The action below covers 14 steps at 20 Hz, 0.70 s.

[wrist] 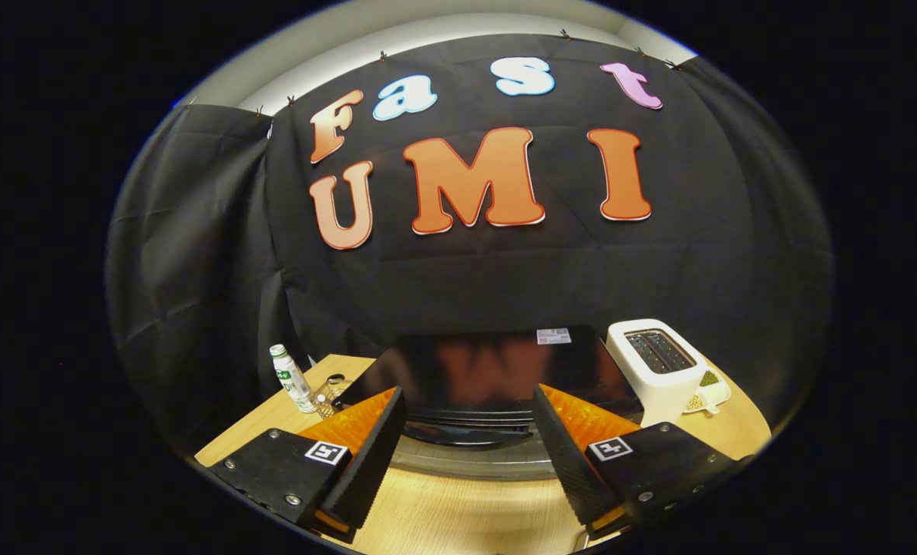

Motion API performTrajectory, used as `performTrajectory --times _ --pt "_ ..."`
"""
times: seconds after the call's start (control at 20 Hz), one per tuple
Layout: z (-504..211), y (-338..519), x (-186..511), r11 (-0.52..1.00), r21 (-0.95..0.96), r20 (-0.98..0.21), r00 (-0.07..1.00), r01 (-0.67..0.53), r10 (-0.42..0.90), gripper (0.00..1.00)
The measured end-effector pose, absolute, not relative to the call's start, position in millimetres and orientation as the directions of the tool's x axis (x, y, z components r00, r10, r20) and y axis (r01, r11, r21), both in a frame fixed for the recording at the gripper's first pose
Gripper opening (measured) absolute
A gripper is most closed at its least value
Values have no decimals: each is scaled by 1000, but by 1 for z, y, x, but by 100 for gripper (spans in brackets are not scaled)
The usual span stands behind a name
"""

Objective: Open the toaster oven, put the food inside, and close the toaster oven door.

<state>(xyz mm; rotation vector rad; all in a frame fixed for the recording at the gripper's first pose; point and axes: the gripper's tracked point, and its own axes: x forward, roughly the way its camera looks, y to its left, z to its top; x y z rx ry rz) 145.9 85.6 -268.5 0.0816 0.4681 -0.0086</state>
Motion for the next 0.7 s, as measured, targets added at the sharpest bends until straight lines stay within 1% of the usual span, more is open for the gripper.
performTrajectory --times 0.15,0.35,0.4,0.45,0.5,0.55,0.7 --pt "-296 90 153 997 64 -491 871 31 5 98" --pt "-315 91 163 998 46 -499 866 50 -21 98" --pt "-319 92 165 998 30 -497 867 50 -29 98" --pt "-310 93 165 999 12 -470 882 51 -40 98" --pt "-319 96 164 999 -2 -477 878 40 -36 96" --pt "-318 99 164 999 -14 -452 891 35 -38 96" --pt "-316 98 160 999 -6 -424 904 48 -46 96"
